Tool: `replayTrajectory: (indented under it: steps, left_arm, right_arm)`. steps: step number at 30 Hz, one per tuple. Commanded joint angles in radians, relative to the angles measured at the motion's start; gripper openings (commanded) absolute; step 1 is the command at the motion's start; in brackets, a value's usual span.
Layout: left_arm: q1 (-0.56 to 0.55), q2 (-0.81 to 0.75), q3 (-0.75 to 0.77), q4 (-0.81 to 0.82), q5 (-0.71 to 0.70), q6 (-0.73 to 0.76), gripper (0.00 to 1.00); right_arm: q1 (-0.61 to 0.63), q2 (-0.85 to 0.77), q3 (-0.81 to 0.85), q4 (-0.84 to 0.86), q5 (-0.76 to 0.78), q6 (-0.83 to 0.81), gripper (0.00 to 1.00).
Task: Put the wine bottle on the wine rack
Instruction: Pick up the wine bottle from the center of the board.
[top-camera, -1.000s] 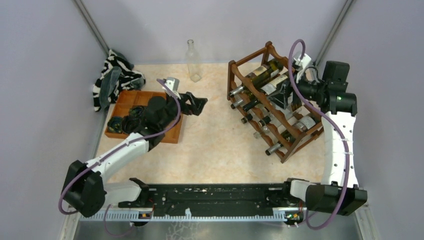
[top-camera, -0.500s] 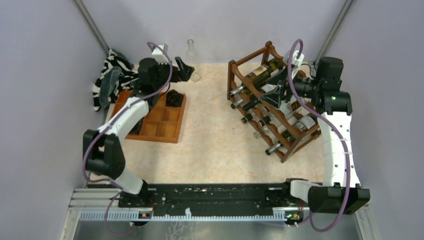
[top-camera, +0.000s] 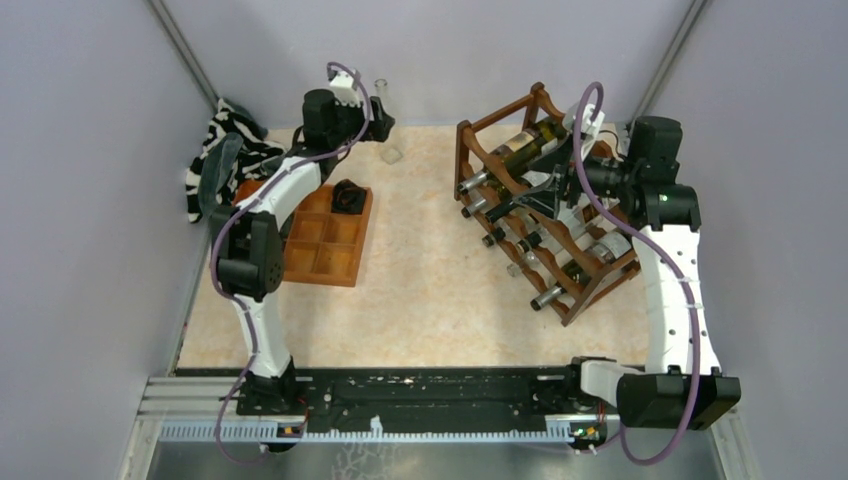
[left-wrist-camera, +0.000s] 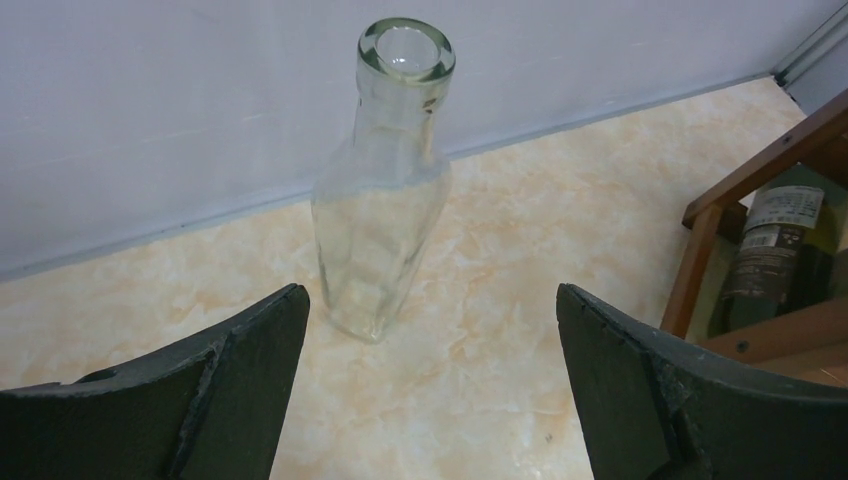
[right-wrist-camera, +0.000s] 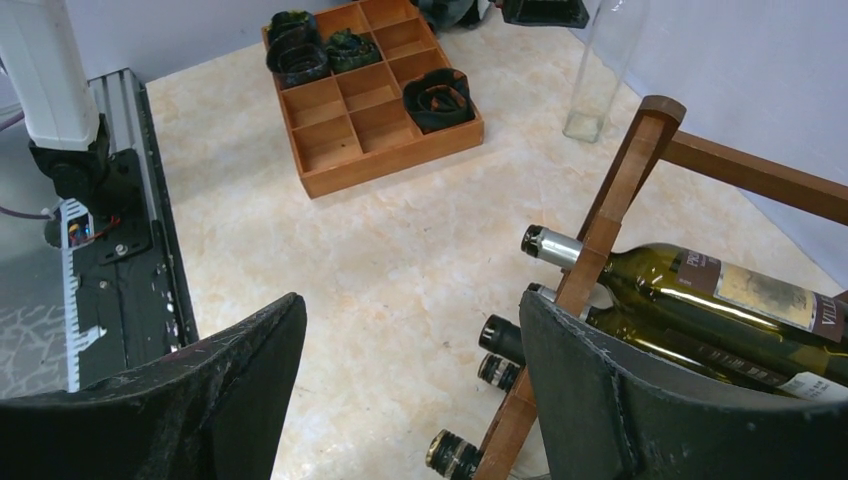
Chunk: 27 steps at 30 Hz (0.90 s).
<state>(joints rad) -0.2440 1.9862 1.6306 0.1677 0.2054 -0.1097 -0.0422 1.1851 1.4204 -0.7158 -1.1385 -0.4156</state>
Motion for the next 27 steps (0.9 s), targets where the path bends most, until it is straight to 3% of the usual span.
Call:
replayTrajectory:
  steps: [1,8,18,23,25,27]
  left_arm:
    - [0.009,0.054,0.067,0.143,0.014,0.06,0.98]
    - [0.01,0.16,0.148,0.246,-0.031,0.079,0.94]
    - [0.011,0.323,0.327,0.315,-0.026,0.059,0.71]
    - [0.011,0.374,0.398,0.316,-0.007,0.06,0.65]
    - [0.011,0.385,0.414,0.324,0.015,0.067,0.58]
    - [0.011,0.394,0.43,0.33,0.038,0.072,0.41]
  right_arm:
    - [0.01,-0.013,0.003,0.039,-0.038,-0.005,0.77]
    - [0.011,-0.003,0.009,0.029,-0.046,-0.005,0.77]
    - [0.012,0.008,0.007,0.018,-0.039,-0.007,0.77]
    - [0.012,0.011,-0.004,0.015,-0.027,-0.012,0.77]
    - [0.012,0.011,-0.009,0.017,-0.025,-0.013,0.78]
    - [0.012,0.013,-0.015,0.019,-0.022,-0.012,0.78]
